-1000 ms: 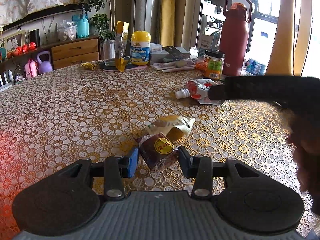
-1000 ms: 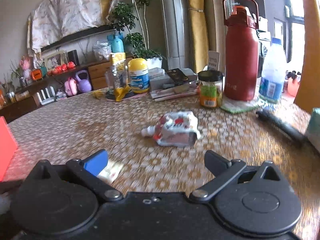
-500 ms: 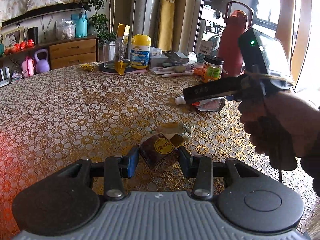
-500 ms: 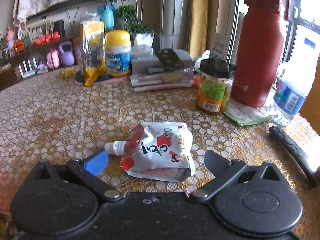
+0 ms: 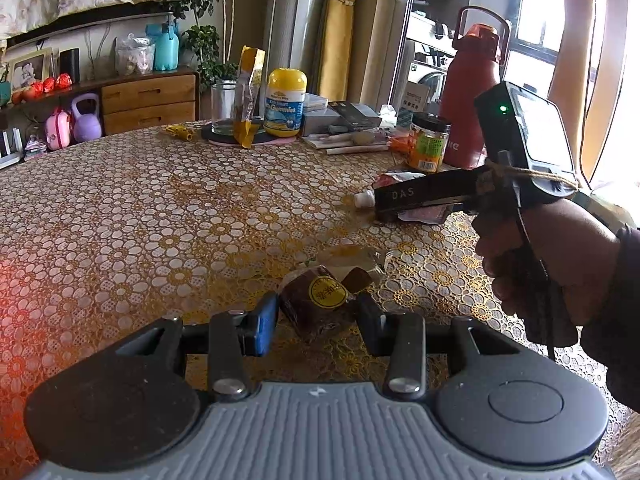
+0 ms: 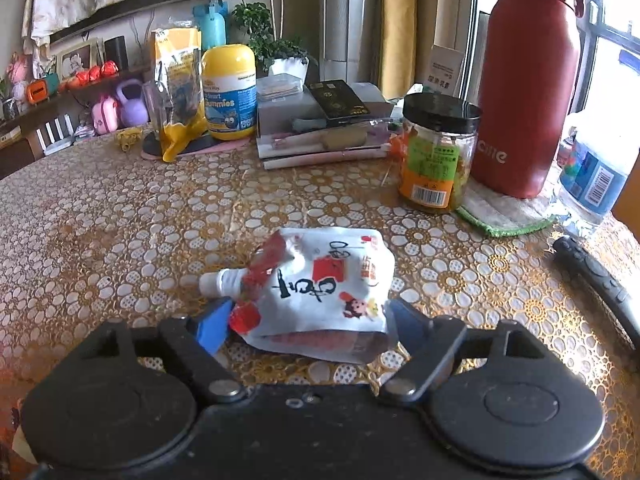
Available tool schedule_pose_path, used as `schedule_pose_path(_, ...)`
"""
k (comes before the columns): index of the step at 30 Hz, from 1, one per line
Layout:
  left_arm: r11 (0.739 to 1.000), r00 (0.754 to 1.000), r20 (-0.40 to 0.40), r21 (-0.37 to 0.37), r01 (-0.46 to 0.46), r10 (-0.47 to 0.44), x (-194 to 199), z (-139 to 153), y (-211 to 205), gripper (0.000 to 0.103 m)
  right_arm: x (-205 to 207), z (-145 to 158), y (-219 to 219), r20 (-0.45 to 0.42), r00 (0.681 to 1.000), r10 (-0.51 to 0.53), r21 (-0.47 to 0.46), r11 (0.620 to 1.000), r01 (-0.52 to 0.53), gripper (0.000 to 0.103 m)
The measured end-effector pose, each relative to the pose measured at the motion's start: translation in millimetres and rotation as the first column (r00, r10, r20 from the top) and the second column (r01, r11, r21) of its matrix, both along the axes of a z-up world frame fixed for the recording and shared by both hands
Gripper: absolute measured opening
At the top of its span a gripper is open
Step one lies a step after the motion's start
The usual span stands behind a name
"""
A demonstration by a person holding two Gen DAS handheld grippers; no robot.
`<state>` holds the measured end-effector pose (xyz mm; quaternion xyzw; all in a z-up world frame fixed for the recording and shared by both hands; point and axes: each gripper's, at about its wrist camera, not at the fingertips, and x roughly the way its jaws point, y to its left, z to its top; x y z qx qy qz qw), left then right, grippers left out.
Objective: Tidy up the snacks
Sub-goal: 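Grasp the white squeeze pouch with the right tool, then carry the brown snack and white pouch over the white box with both tools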
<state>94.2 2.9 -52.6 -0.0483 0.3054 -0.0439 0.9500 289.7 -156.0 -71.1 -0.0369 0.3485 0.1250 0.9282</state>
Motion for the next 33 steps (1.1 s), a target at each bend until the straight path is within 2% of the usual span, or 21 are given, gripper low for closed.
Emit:
schedule_pose_path(8,1.000,1.000,0.016,0.001,-0.012,0.012,-14,10,3,0.042,-19,11,-11,0.030,0.999,-0.019,0.049,0.999,0.017,0.082)
schedule_pose_path(23,0.999,0.995,0.093,0.004,-0.047,0.046,-65,45,15,0.042,-95,20,-31,0.061,0.998,-0.024,0.079,0.997,0.019,0.075)
schedule_pose_path(33,0.998,0.987,0.146,0.000,-0.066,0.065,-97,63,22,0.042,-141,39,-37,0.120,0.993,-0.017,0.102,0.995,0.005,0.075)
